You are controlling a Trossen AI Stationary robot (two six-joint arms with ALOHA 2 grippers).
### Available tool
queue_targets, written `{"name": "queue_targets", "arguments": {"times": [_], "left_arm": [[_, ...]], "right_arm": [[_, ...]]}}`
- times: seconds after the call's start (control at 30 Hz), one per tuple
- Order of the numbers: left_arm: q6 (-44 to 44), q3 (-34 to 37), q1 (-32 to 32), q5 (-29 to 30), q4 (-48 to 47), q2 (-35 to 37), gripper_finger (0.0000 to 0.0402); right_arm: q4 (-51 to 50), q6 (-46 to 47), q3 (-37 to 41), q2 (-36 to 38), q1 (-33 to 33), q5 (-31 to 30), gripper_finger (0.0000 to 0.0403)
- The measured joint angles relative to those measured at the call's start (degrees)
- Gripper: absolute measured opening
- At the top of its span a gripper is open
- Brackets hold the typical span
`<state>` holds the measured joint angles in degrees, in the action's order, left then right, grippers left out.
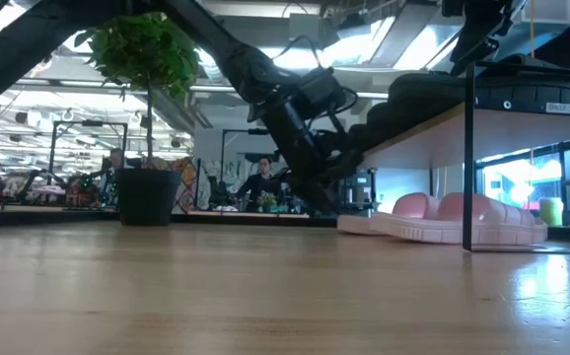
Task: Pick and place slides into the shelf
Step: Put the pink slide under the shelf, then return to Home Position
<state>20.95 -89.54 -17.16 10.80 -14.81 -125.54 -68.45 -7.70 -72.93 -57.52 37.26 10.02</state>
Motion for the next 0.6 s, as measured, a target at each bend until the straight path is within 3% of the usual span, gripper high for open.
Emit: {"name": "queue_targets", "arguments": {"times": [0.6], "left_arm": [[-0.5,-1.7,0.0,0.5,-3.5,3.1,0.0103]], "right_arm": [[-0.5,-0.1,0.0,0.1,0.0,0.0,0.0275]]}}
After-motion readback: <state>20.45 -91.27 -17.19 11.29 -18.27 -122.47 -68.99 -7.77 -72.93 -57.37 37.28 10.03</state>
